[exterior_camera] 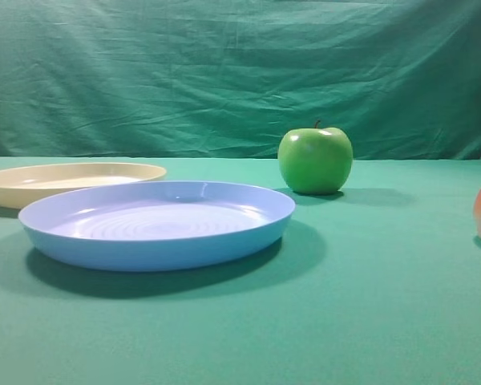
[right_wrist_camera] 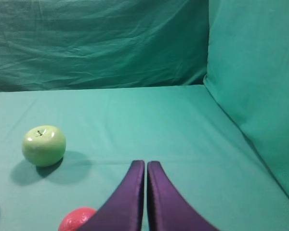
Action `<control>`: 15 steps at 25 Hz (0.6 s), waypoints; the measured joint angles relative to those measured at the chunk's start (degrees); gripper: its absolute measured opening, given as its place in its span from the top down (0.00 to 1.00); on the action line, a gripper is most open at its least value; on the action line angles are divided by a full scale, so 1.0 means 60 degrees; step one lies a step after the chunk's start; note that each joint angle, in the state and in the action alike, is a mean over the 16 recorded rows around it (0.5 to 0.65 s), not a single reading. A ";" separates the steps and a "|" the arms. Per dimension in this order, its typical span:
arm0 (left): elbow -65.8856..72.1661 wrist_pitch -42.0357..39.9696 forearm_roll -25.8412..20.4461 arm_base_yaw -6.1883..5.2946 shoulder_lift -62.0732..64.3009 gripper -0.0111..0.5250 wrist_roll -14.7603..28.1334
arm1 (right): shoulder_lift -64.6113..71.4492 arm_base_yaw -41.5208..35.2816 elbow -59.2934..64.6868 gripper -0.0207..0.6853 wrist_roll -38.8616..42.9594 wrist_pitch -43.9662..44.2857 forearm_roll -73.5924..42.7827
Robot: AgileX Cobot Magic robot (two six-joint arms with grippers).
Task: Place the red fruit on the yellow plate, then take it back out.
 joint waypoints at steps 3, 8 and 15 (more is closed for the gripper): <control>0.0000 0.0000 0.0000 0.0000 0.0000 0.98 0.0000 | -0.0007 -0.0111 0.0728 0.97 0.0002 -0.0638 0.0019; 0.0000 0.0000 0.0000 0.0000 0.0000 0.98 0.0000 | -0.0007 -0.0245 0.1652 0.97 0.0029 -0.1331 0.0054; 0.0000 0.0000 0.0000 0.0000 0.0000 0.98 0.0000 | -0.0007 -0.0375 0.2260 0.97 0.0140 -0.1648 0.0095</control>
